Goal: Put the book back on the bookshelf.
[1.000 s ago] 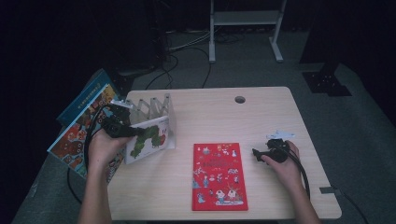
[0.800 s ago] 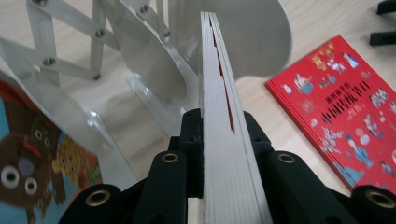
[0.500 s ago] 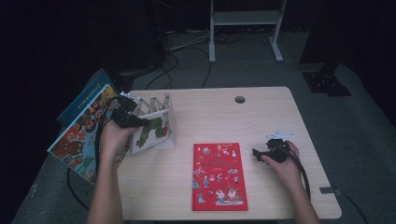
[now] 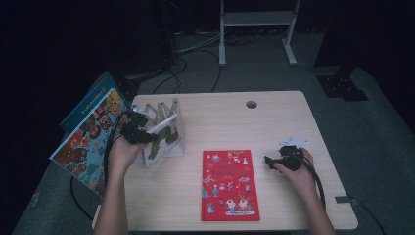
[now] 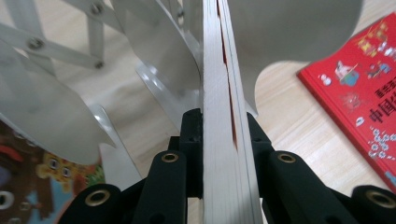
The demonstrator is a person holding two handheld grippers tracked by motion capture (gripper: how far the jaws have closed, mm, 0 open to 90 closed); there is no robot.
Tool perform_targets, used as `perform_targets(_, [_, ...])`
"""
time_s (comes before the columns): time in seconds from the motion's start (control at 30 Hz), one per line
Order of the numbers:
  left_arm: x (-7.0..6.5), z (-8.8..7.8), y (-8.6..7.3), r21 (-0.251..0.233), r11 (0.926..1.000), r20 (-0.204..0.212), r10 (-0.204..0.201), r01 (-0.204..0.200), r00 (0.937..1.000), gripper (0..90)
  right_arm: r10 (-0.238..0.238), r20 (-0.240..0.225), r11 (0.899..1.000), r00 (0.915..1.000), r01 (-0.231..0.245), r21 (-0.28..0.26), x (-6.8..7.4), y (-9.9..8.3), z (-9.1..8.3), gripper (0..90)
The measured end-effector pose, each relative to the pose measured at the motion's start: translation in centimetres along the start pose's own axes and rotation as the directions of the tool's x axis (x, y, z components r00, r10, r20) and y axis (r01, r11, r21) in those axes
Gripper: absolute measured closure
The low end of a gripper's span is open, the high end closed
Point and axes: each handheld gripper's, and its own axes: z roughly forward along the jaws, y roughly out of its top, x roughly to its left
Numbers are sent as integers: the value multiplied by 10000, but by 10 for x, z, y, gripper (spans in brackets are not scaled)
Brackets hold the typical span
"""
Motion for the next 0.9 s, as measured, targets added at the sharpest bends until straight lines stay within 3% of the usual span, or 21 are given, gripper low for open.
perform_targets(0.27, [-4,24,-6,294,9994,-23,-194,195,9998,746,0,-1,10000,10000,0,0,0,0,0,114])
perform_targets(0.43, [-4,29,-10,304,9993,-56,-197,198,9998,740,-16,1,10000,10000,16,-10,0,0,0,113])
perform_targets(0.57, [-2,27,-14,343,9992,164,-195,189,9997,705,-20,-1,10000,10000,20,-14,0,0,0,114])
perform_targets(0.63, [-2,24,-17,413,9991,120,-64,59,9999,633,-22,0,10000,10000,22,-14,0,0,0,114])
perform_targets(0.73, [-5,13,-29,309,9995,203,60,-66,9998,600,-15,-1,10000,10000,15,-9,0,0,0,113])
perform_targets(0.9, [-7,-1,-44,224,9996,227,153,-158,9996,602,-13,2,10000,10000,13,-8,0,0,0,114])
